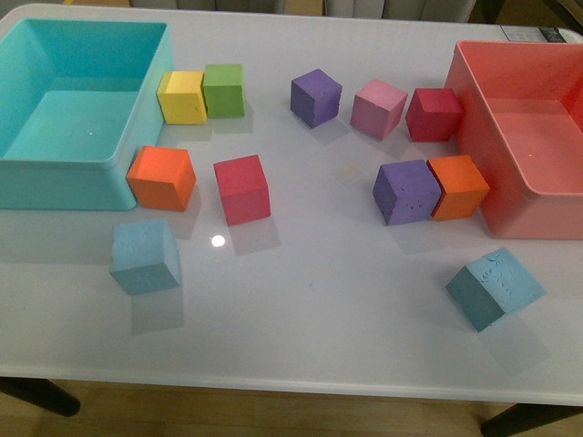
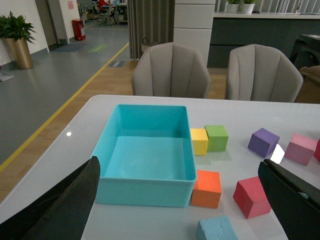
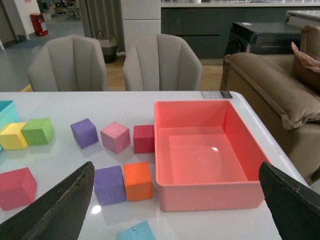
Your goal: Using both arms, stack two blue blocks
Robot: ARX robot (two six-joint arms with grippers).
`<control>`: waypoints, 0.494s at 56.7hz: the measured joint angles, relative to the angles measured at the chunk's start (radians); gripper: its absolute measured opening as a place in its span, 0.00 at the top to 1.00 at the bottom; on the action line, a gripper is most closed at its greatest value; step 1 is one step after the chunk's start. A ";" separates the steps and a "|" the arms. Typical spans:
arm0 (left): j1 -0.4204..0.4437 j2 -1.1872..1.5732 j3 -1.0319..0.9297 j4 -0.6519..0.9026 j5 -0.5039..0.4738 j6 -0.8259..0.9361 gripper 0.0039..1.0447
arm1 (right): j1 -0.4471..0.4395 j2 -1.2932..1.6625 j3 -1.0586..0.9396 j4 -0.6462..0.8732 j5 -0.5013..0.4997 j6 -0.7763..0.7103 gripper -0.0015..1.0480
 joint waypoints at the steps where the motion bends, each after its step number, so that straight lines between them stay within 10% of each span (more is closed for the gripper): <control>1: 0.000 0.000 0.000 0.000 0.000 0.000 0.08 | 0.000 0.000 0.000 0.000 0.000 0.000 0.09; 28: 0.000 0.000 0.000 0.000 0.000 0.000 0.08 | 0.000 0.000 0.000 0.000 0.000 0.000 0.09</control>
